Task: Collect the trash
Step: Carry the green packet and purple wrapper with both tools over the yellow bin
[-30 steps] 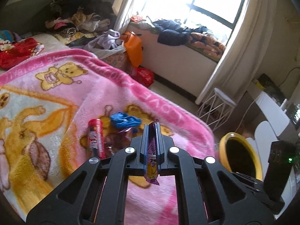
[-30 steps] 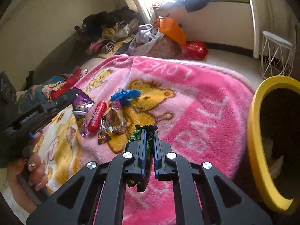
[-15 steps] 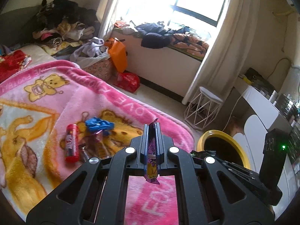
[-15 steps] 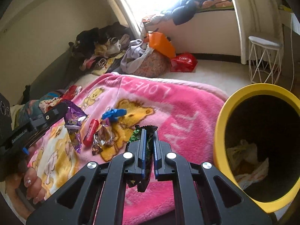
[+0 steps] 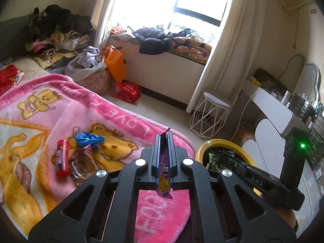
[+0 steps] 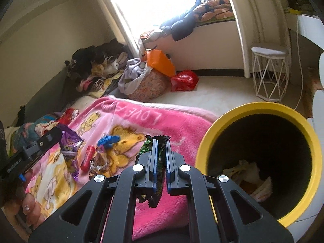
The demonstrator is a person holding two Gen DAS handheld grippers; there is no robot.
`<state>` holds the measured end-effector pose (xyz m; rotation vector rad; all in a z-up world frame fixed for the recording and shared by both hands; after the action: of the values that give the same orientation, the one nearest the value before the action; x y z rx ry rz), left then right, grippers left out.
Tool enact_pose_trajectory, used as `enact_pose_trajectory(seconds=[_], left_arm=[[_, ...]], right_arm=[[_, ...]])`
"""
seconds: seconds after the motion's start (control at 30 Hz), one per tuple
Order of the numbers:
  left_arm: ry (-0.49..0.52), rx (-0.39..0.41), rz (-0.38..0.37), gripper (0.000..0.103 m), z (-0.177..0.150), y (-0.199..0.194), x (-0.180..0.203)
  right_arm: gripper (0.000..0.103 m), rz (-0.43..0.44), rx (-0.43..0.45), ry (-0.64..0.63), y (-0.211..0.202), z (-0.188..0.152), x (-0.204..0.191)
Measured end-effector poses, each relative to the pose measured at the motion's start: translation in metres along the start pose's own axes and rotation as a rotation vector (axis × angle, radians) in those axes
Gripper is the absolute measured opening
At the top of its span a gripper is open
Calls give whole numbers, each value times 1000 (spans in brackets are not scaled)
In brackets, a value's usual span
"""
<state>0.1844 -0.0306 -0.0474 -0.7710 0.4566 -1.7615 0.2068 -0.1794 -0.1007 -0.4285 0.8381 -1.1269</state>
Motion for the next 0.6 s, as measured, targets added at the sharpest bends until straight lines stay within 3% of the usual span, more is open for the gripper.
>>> enact_pose_trajectory(seconds=[0.6], left_arm=[[89, 1, -61, 3, -4, -1, 54]], right_arm=[[6, -41, 65, 75, -26, 9, 42]])
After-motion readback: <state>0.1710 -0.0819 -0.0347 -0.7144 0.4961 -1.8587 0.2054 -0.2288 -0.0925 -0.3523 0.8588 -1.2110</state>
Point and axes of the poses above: each gripper's, at about its wrist camera, not at the fingertips, and y roughly the way its jaws point, x to its right, z to its top, the point moved 9 cm from there along y, roughly the way its jaws point, and after that the axes turned 12 degrees about -x, right-handed, at the moved point
